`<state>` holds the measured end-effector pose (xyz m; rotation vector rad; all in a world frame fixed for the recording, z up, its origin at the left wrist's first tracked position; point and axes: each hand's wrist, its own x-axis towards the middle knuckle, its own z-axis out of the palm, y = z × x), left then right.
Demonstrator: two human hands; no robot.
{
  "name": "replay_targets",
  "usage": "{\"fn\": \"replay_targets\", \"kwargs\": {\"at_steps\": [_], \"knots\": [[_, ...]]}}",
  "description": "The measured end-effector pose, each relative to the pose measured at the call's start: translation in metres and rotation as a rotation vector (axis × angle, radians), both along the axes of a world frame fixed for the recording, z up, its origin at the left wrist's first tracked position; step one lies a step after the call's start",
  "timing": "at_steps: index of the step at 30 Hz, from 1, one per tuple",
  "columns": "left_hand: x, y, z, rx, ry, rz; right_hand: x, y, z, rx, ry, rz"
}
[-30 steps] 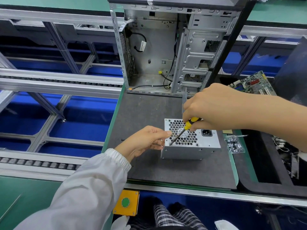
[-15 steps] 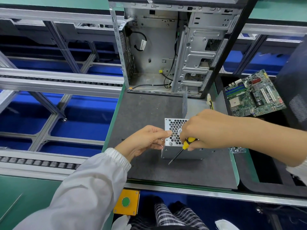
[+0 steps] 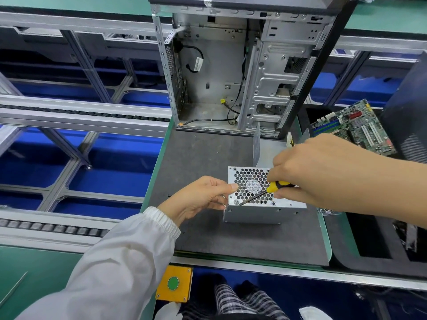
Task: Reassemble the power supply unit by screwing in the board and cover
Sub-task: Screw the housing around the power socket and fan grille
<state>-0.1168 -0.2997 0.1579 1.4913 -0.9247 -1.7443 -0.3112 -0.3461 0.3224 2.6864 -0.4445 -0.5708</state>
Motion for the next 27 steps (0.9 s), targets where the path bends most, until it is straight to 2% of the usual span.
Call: {"fn": "replay_targets", "kwargs": {"at_steps": [7, 27], "knots": [[-0.001, 0.001, 0.003, 0.007, -0.003, 0.008, 0.005, 0.001, 0.001, -0.055, 0.029, -0.018], [-0.001, 0.001, 0.004, -0.046, 0.019, -0.077, 0.014, 0.004, -0.005, -0.035, 0.051, -0.014]]}}
